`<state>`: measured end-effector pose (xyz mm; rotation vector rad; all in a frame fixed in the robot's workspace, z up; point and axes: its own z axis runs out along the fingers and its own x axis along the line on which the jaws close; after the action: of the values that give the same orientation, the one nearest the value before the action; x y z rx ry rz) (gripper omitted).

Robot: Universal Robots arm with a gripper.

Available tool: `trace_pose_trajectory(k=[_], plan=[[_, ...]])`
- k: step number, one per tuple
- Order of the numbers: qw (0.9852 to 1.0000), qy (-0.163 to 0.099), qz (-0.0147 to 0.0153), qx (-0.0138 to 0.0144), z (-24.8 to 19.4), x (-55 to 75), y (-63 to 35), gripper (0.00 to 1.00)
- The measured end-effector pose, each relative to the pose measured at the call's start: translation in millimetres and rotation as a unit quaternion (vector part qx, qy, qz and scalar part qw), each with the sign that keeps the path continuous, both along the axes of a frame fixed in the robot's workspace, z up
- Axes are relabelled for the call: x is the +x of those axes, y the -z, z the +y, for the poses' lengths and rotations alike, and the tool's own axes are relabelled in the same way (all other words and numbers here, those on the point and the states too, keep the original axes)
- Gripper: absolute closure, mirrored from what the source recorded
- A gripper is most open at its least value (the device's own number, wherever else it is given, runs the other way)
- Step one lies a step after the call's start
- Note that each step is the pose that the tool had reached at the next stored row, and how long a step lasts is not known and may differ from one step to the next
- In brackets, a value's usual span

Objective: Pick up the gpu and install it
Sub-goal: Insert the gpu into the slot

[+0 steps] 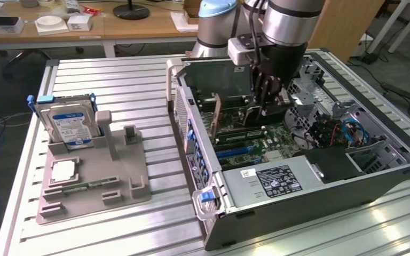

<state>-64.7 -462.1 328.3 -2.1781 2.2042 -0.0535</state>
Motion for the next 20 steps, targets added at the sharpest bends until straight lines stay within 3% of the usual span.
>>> trace_pose_trajectory(k=[20], plan=[[1.0000, -0.002, 0.0000, 0.0002, 0.0, -10.9, 34.8, 0.74]])
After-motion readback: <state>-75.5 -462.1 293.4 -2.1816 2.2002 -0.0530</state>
